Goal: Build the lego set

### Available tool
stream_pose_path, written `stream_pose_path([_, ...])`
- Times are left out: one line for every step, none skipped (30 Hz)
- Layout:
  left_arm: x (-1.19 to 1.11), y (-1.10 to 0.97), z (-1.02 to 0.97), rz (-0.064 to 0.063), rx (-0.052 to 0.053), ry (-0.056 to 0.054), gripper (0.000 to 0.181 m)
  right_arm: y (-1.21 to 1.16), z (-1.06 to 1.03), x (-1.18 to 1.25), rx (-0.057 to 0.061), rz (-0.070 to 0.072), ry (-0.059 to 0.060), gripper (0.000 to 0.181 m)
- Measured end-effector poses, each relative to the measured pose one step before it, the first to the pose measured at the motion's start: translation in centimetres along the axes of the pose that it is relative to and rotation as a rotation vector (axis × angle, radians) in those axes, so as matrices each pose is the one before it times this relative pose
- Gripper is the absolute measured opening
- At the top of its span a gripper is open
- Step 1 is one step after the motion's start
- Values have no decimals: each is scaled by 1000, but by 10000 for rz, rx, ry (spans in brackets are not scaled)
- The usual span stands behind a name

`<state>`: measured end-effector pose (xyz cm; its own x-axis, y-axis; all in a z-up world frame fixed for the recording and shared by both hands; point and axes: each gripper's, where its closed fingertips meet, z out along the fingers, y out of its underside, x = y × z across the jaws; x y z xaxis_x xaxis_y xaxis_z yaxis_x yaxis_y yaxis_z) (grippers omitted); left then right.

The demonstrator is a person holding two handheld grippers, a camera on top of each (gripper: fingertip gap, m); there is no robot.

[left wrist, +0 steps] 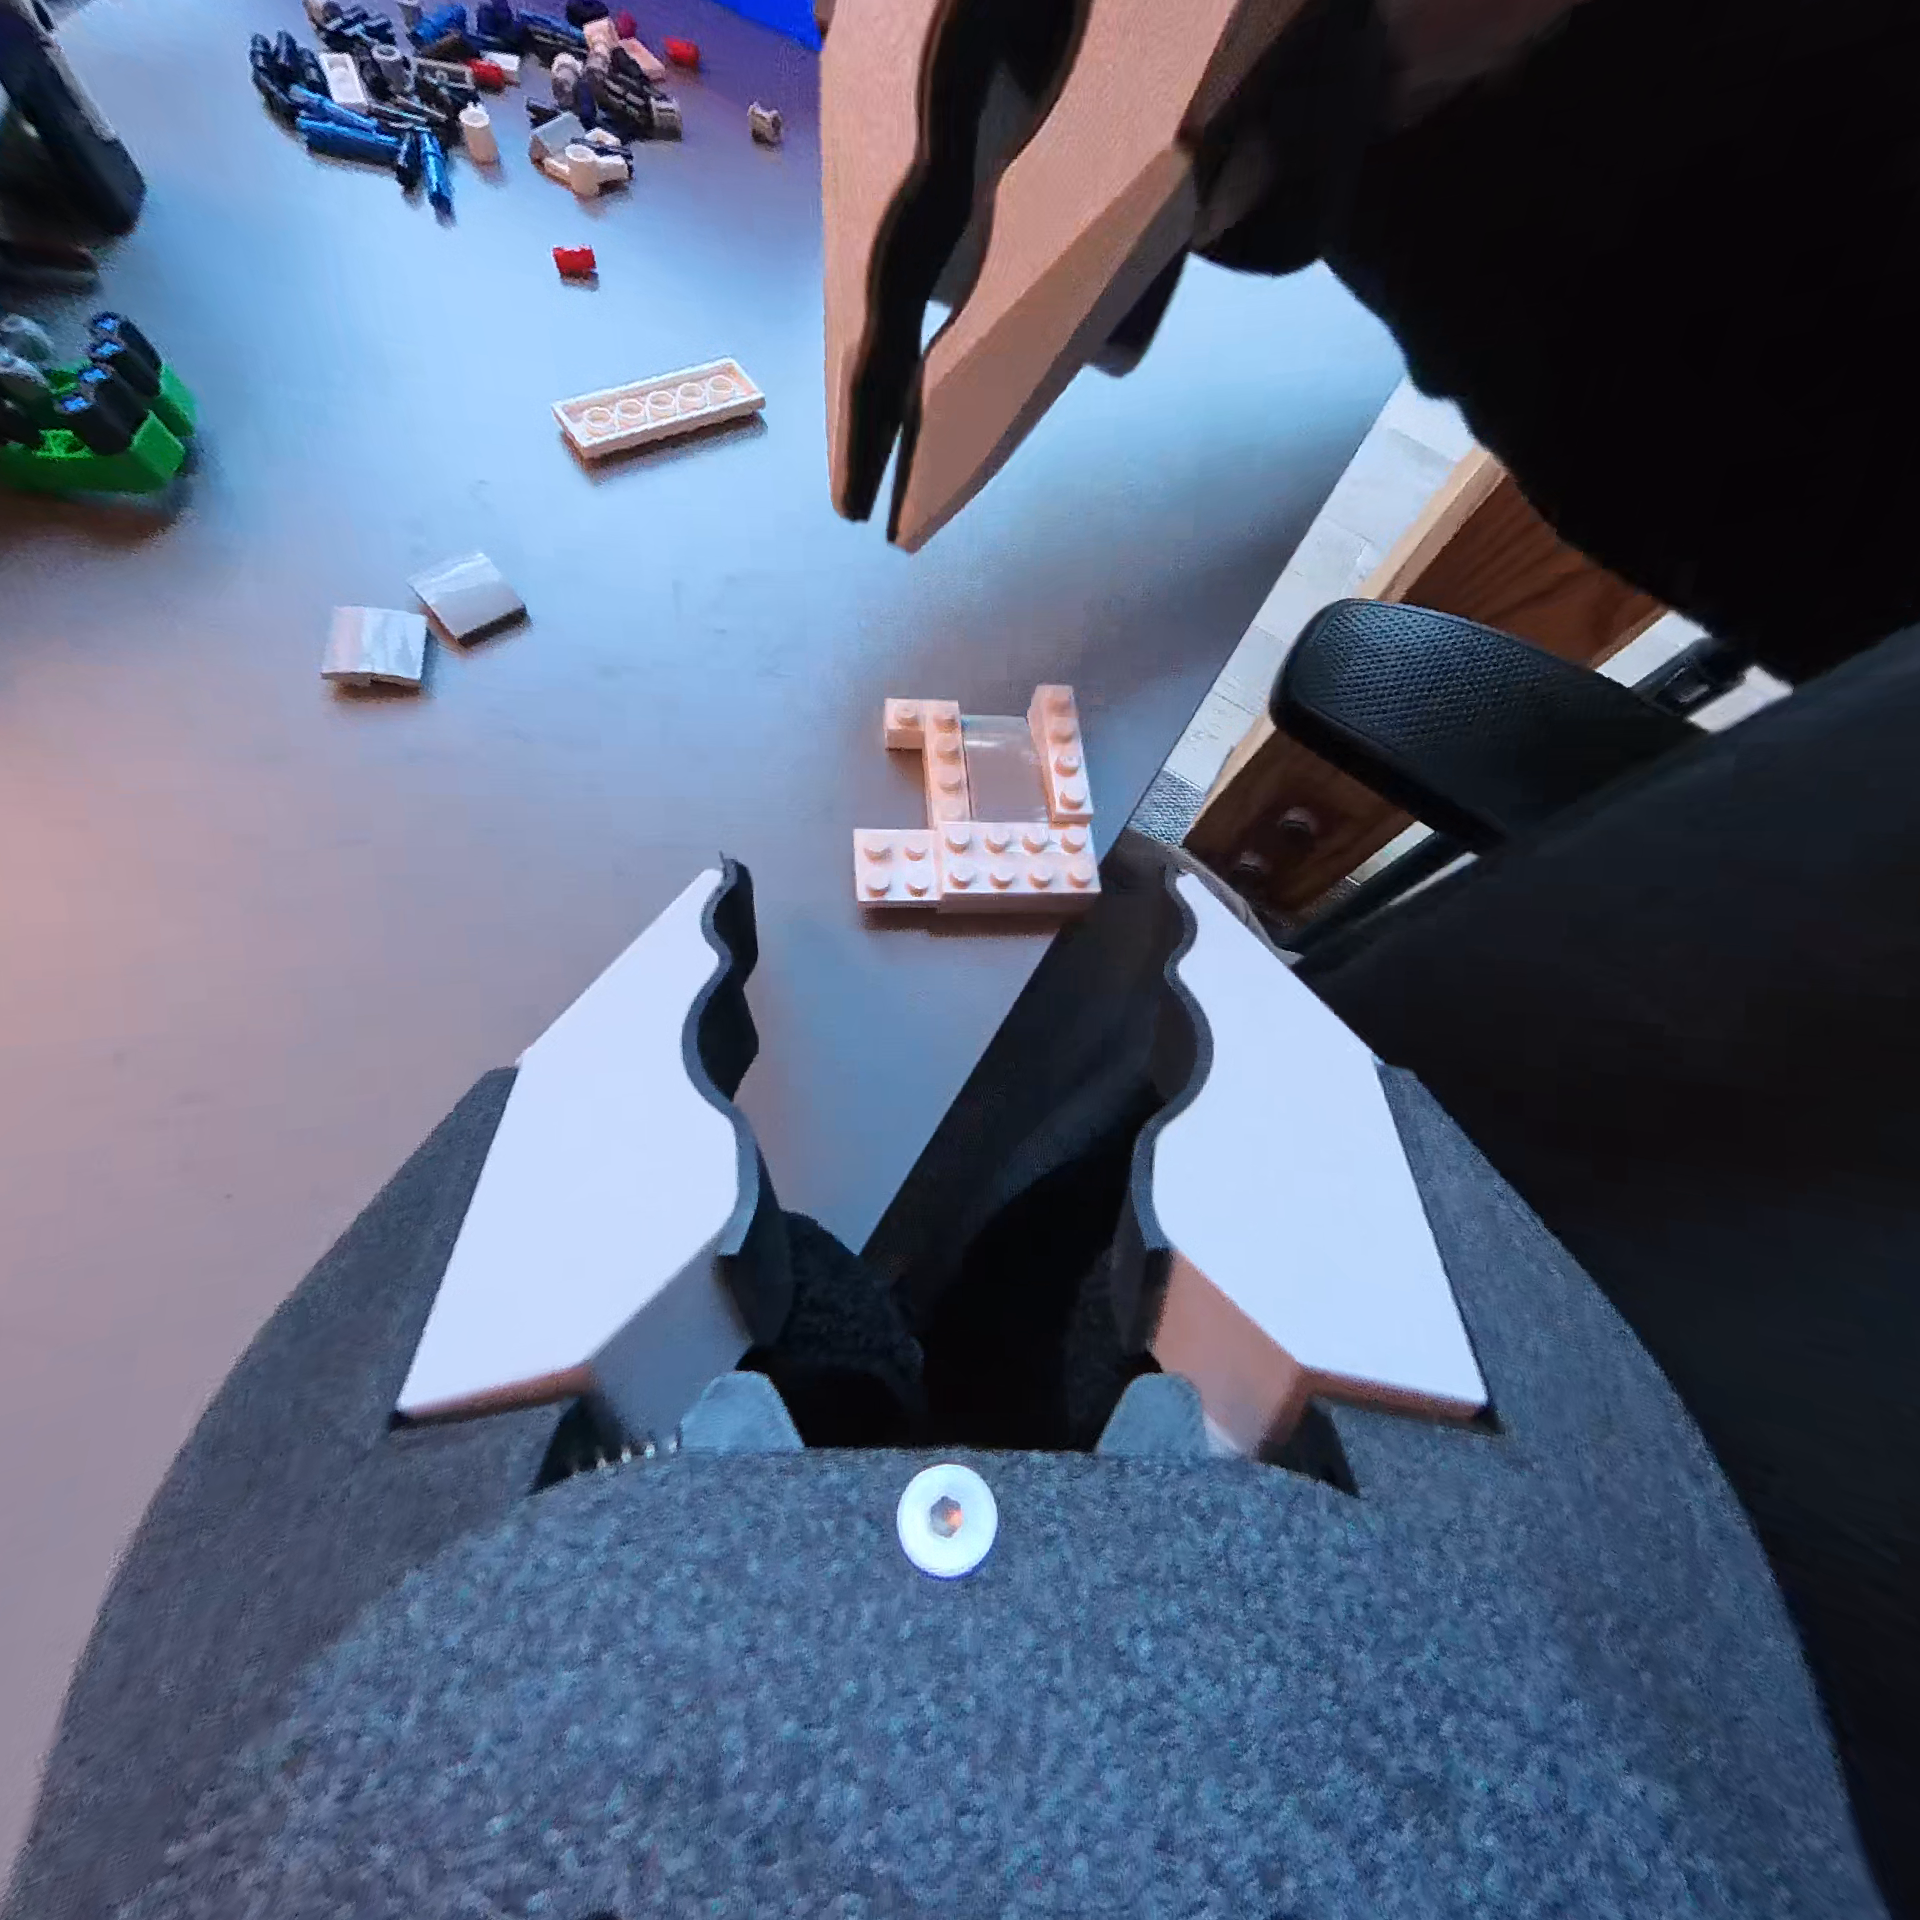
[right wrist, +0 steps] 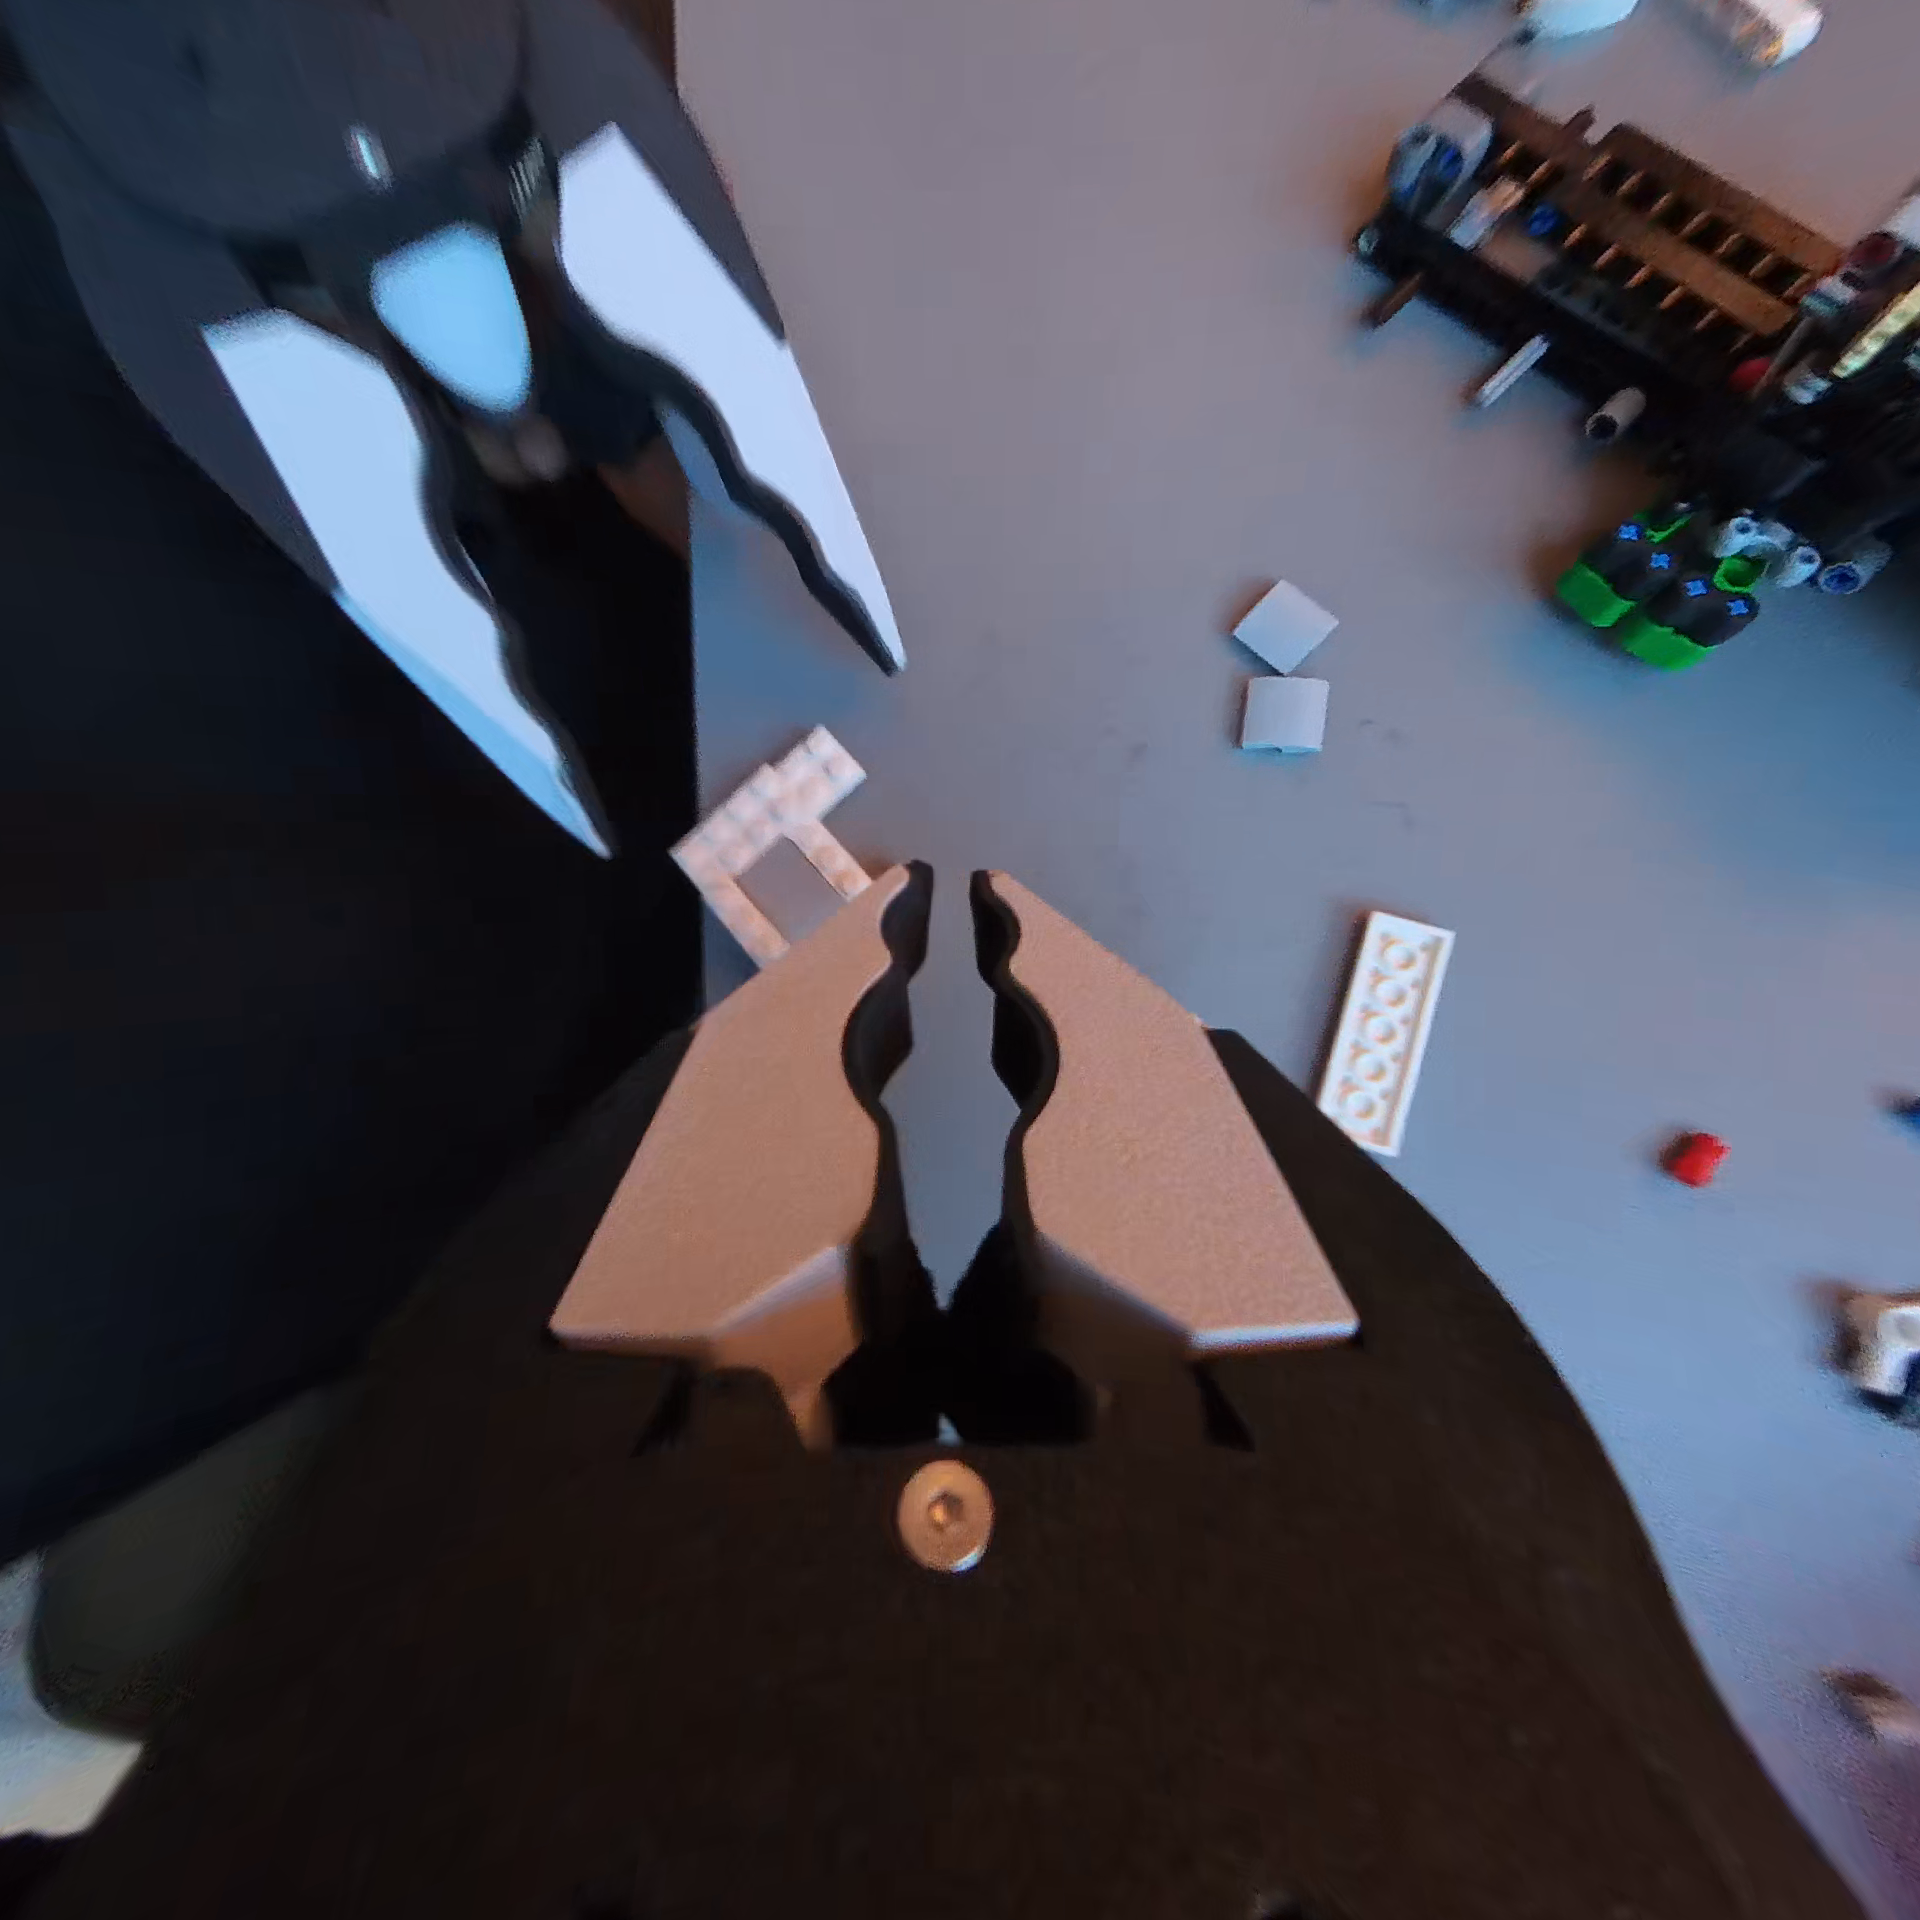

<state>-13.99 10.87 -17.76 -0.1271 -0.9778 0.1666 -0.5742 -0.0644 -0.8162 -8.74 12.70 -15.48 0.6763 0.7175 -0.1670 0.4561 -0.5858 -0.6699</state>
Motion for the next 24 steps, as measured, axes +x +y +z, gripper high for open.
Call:
stream_pose_path([69,35,120,4,48,-128,75,-357,-102,-337,473,355,-64,10])
stream_pose_path([2,-102,80,9,118,-137,73,-269,-23,-208,477,287,20,11])
stream_pose_path([40,-88,78,-17,83,-49,74,-92,-7,-143,382,218,67,15])
stream_pose_path([97,-34,61,-22,-2,43,75,40,-99,236,271,156,292,17])
stream_pose_path([61,-54,-21,19,-5,55,75,75,-243,690,252,183,529,21])
stream_pose_path([-26,-101,-104,40,27,41,73,169,-335,904,189,242,534,26])
stream_pose_path([-26,-173,-214,38,58,57,72,234,-381,1277,90,340,604,28])
stream_pose_path([-17,-254,-309,65,100,87,71,198,-354,1905,52,436,856,29])
stream_pose_path([-55,-309,-367,75,139,73,69,236,-101,1434,-23,331,497,32])
stream_pose_path([-89,-307,-372,54,142,102,66,175,123,841,2,141,170,36])
stream_pose_path([-89,-325,-351,45,131,141,64,269,232,1144,-26,-66,438,35])
stream_pose_path([-120,-344,-332,72,116,155,61,603,298,1073,-256,-259,523,33])
stream_pose_path([-158,-353,-303,132,70,162,60,709,284,546,-353,-349,293,29])
stream_pose_path([-183,-332,-289,250,9,160,57,411,234,326,-203,-274,196,28])
stream_pose_path([-384,-381,-276,363,4,35,53,67,158,-54,-20,-171,-55,28])
stream_pose_path([-550,-446,-224,459,37,-73,51,-74,143,-403,36,-64,-299,28])
stream_pose_path([-502,-419,-154,564,19,-46,49,-124,108,-171,21,12,-167,28])
stream_pose_path([-588,-286,-4,597,-31,-103,47,-79,75,26,5,-14,-39,28])
stream_pose_path([-700,-34,156,578,-114,-161,47,-53,60,101,9,-22,5,27])
stream_pose_path([-660,225,334,537,-205,-112,44,-39,44,121,-7,-7,33,26])
stream_pose_path([-642,325,419,406,-230,-104,40,-49,64,65,-1,-47,16,24])
stream_pose_path([-496,228,442,312,-142,-59,39,-54,73,5,35,-92,8,22])
stream_pose_path([-218,89,435,301,-19,59,36,-49,75,7,42,-123,29,16])
stream_pose_path([-232,110,441,286,14,2,35,-66,54,-87,53,-98,-5,16])
